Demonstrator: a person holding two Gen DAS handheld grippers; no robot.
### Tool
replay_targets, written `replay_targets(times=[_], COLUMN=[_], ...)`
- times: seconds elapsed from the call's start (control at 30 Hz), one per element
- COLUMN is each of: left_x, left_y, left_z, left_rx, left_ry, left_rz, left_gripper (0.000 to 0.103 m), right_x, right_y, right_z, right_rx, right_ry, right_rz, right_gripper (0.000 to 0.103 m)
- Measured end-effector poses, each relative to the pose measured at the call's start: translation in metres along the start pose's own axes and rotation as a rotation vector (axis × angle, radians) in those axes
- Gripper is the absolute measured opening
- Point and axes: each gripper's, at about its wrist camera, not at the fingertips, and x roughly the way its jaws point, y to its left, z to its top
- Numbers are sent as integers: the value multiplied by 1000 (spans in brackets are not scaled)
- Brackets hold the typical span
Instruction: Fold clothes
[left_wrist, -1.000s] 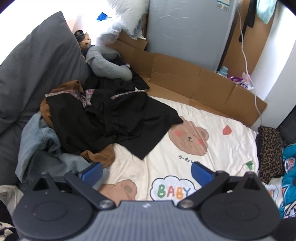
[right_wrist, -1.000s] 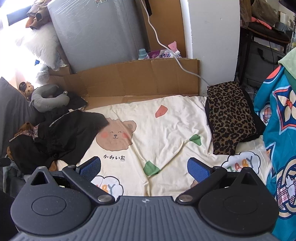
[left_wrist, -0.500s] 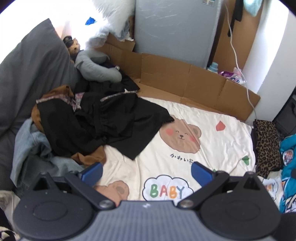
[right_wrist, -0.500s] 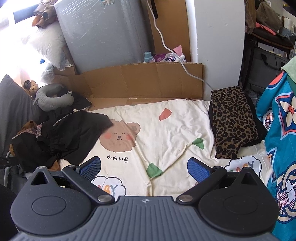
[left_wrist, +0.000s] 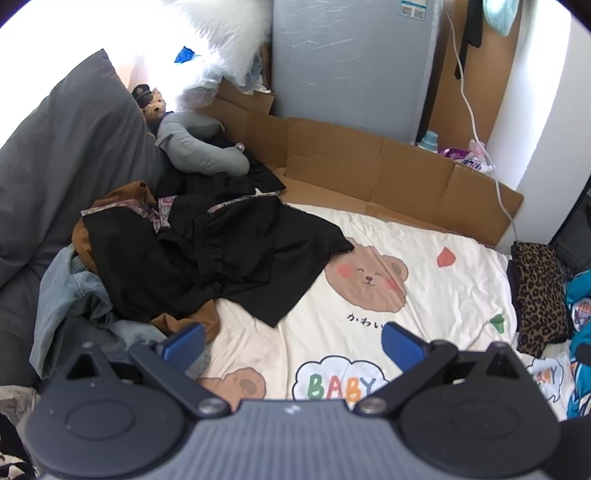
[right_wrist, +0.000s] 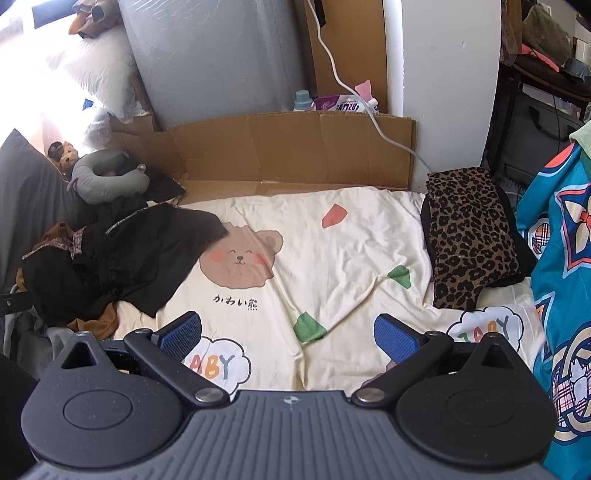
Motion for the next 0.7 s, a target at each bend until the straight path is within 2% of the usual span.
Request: replay_targets(times=[0.17,0.3,0.5,0.7], left_x=[-1,0,-5,-2], left_y=[0,-7,-16,-6], left_z=[-1,-3,-4,-2], left_rx=[2,30,88,52], left_ry=[2,1,-40,-24], left_rz=[2,45,102,68], left_gripper=[103,103,103,103], right_x=[3,4,3,3], right_y=[-1,0,2,2], right_z=[-3,-4,-6,-6], right_rx=[7,11,-3,-1], right_ry=[17,26,29,32], right_rz=[-1,7,12,10], right_gripper=[103,103,103,103])
